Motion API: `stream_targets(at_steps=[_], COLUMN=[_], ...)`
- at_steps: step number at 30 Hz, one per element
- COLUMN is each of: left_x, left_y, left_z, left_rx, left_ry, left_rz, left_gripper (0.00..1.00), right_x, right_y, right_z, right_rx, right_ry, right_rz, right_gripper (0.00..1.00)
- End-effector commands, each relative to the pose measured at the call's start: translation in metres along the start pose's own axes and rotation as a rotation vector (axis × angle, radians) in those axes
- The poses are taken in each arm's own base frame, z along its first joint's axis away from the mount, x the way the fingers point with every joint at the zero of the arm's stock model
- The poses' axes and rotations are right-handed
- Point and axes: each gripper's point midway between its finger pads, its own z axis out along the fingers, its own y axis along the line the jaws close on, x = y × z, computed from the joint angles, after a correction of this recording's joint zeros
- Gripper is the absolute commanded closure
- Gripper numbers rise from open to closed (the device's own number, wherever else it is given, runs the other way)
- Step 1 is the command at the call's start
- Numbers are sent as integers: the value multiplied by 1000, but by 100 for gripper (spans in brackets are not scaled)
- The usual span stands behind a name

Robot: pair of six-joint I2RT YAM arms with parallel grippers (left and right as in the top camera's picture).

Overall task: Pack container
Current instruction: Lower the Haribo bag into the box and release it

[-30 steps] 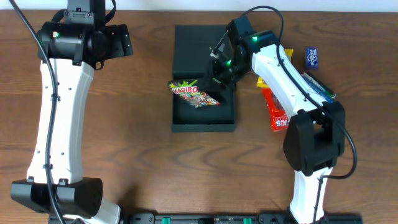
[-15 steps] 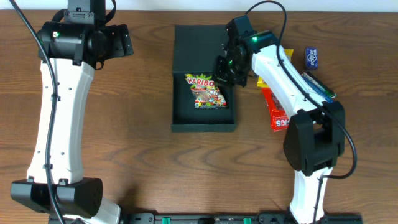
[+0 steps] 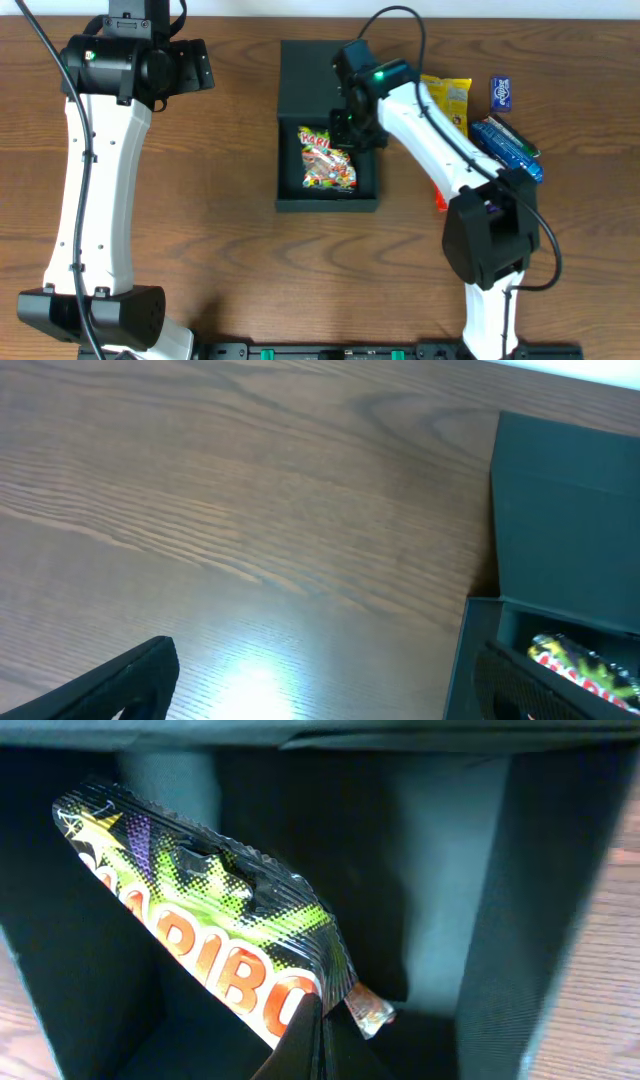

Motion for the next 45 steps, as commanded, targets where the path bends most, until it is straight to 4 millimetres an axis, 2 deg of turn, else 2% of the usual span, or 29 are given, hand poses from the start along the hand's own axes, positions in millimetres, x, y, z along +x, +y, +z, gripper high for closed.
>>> stream_targets(at_steps=[1, 7, 12, 13, 14, 15, 16, 17, 18, 19, 20, 22, 23, 24, 25, 30, 35, 45], left_x=[1, 1, 1, 1, 1, 1, 1, 1, 1, 1, 1, 1, 1, 1, 1, 1, 1, 1], left_y=[3, 3, 3, 3, 3, 3, 3, 3, 3, 3, 3, 3, 3, 3, 3, 3, 3, 3], left_z=[5, 5, 5, 4, 5, 5, 5, 5, 5, 5, 5, 5, 5, 5, 5, 5, 5, 5], left_rx=[-18, -18, -19, -18, -19, -18, -19, -18, -18, -19, -18, -18, -19, -18, -18, -18, -18, -19], left_ry=[9, 10, 9, 9, 9, 9, 9, 9, 9, 9, 9, 9, 10, 10, 10, 9, 9, 10], left_rz=[-4, -4, -4, -4, -4, -4, -4, -4, -4, -4, -4, -4, -4, -4, -4, -4, -4, -4], left_gripper=[5, 5, 5, 5, 5, 5, 5, 5, 5, 5, 5, 5, 5, 5, 5, 5, 5, 5], right_x=[7, 14, 14, 12, 10, 9, 6, 3, -1, -6, -10, -18, -20, -20, -15, 15, 34, 42], right_y=[-3, 8, 14, 16, 19, 22, 25, 28, 31, 33, 34, 31, 28, 25, 22, 3, -13, -24], right_z=[17, 32, 36, 35, 33, 30, 23, 15, 5, -4, -15, -35, -44, -47, -47, -18, 15, 51], right_rx=[48, 33, 27, 20, 7, -4, -23, -33, -38, -42, -40, -14, 5, 18, 30, 72, 98, 100], right_ry=[29, 57, 50, 44, 35, 30, 21, 7, -14, -34, -59, -101, -118, -117, -94, 32, 98, 108], right_rz=[-39, -61, -82, -97, -121, -132, -147, -161, -180, -203, -222, -244, -272, -305, -356, -373, -367, -383], right_gripper=[99, 99, 98, 91, 65, 44, 42, 36, 24, 19, 19, 20, 43, 80, 99, 99, 99, 99])
